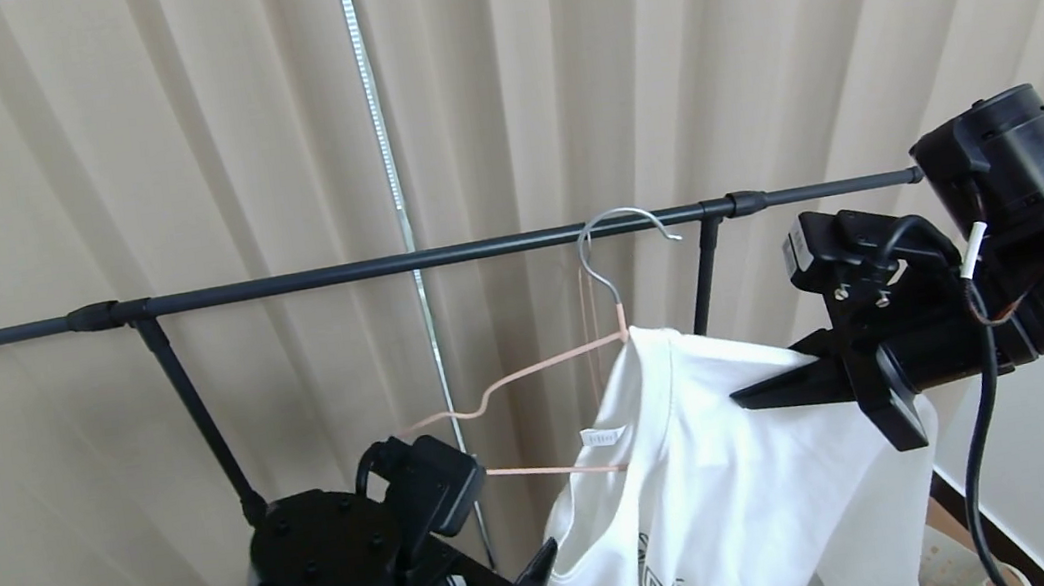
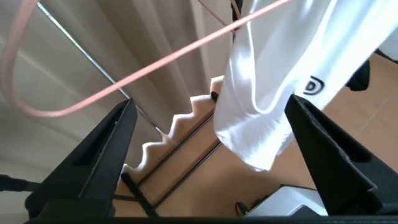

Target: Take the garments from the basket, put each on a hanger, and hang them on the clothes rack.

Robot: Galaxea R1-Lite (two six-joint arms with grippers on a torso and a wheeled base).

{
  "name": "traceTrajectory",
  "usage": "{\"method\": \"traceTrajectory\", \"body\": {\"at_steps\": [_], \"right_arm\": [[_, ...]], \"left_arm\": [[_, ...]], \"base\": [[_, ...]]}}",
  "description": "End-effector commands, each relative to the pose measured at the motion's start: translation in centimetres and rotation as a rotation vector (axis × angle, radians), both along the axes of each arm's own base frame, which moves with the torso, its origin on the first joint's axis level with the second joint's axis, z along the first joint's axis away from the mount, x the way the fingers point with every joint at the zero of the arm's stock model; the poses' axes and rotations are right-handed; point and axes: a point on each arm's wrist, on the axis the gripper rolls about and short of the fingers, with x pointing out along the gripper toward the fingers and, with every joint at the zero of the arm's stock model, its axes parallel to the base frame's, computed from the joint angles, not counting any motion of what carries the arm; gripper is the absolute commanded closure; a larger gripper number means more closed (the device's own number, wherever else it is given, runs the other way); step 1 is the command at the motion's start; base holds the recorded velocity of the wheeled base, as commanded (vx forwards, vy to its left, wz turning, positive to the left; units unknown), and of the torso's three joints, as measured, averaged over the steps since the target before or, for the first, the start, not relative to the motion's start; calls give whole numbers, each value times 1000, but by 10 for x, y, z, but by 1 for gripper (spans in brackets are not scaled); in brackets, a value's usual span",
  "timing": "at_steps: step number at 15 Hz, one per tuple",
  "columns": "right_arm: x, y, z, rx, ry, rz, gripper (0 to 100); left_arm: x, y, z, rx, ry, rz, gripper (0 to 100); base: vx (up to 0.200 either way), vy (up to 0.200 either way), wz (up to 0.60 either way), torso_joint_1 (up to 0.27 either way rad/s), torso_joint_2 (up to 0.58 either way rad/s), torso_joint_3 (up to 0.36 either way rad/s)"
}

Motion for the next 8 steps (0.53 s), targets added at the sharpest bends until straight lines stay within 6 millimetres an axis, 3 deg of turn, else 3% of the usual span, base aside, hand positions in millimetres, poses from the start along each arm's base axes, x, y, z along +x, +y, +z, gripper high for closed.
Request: {"method": "traceTrajectory", "body": {"at_steps": [1,8], "right_arm": [[0,0,0,0,0,1,100],[-3,0,2,2,-4,5,100]], "left_arm": [[6,-18,-12,13,26,-7,0],[21,-39,-34,41,9,51,0]], "base": [[0,0,0,0,0,0],[0,0,0,0,0,0]]}}
